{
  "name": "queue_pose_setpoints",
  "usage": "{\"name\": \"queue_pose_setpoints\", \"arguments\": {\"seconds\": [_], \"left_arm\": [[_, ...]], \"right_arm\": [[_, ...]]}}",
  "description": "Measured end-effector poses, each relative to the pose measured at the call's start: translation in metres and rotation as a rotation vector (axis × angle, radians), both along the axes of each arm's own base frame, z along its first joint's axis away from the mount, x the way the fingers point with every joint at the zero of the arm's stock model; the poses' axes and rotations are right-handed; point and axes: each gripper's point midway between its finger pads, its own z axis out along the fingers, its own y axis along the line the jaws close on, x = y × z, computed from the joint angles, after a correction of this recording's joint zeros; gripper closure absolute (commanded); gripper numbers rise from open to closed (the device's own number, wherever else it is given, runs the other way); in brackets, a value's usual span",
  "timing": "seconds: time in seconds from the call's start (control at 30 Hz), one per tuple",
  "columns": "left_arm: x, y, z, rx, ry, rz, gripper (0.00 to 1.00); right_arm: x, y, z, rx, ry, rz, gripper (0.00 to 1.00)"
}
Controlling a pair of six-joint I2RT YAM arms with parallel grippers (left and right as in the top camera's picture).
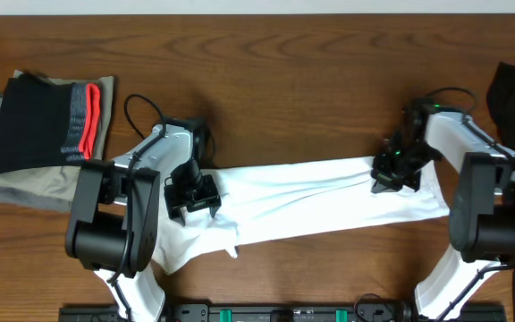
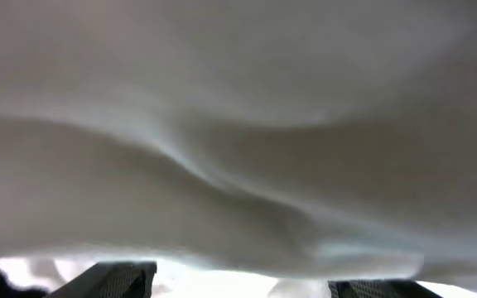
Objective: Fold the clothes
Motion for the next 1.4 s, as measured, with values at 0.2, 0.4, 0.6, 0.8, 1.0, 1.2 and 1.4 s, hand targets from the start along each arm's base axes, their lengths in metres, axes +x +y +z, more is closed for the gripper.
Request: {"name": "queue_pose_setpoints", "arguments": {"seconds": [0.2,0.4,0.6,0.8,1.0,1.2,1.4], "left_arm": [[0.028,-0.008,-0.002,-0.045,-0.132,-0.007,0.32],[0.077,-0.01,0.003,-0.08,-0.324,-0.006,0.32],[0.116,-0.006,0.006,-0.107,-0.446,-0.05,0.3],[0.127,0.003,0.008,-0.1,-0.464,-0.059,0.25],[0.118,0.029,0.021,-0.029,-0.367,-0.035,0.25],[0.134,0.033,0.051,0.001,-0.398,-0.038,0.24],[0.125,0.035,0.083,0.001,-0.429,-0.041,0.24]], "right_arm": [[0.011,-0.017,0.0,-0.001,-0.046,-0.058,0.99],[0.016,-0.026,0.0,-0.037,-0.06,-0.088,0.99],[0.016,-0.032,0.0,-0.078,-0.047,-0.141,0.99],[0.016,-0.034,0.0,-0.093,-0.04,-0.173,0.99],[0.016,-0.049,0.002,-0.169,-0.026,-0.179,0.98],[0.017,-0.066,0.018,-0.242,0.019,-0.168,0.96],[0.04,-0.055,0.051,-0.16,-0.053,-0.054,0.73]]}}
